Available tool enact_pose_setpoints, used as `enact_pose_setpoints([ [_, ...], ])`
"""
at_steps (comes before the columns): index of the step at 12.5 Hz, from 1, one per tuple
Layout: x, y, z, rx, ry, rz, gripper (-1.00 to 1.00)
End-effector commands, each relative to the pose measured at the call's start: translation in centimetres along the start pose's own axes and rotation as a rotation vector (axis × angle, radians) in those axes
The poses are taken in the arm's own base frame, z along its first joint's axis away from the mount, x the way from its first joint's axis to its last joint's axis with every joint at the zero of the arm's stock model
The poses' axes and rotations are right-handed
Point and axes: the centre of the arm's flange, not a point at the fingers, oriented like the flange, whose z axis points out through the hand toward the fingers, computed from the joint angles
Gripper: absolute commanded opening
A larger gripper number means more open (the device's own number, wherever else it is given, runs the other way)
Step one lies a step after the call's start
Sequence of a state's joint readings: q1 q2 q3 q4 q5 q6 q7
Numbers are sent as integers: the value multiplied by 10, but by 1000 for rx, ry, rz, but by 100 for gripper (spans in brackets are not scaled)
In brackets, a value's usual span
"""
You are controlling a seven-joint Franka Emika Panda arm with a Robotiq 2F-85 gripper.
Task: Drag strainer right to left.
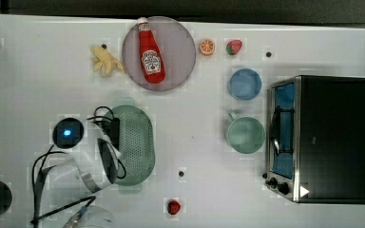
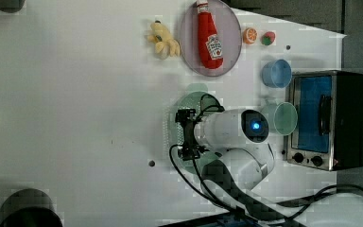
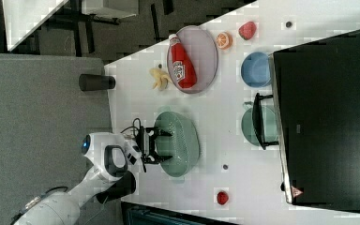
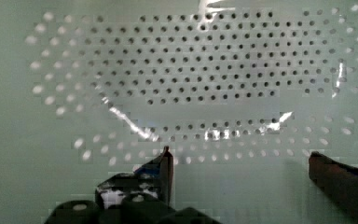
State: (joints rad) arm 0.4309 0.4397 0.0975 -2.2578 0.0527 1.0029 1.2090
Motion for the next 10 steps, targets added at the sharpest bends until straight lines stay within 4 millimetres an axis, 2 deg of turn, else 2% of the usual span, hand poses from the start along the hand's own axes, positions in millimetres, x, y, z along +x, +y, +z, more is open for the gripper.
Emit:
enact_pose_setpoints([
  [1,-25,-12,-15,52,-41,32,100],
  [10,-95,-21,-16,60,-119,35,100],
])
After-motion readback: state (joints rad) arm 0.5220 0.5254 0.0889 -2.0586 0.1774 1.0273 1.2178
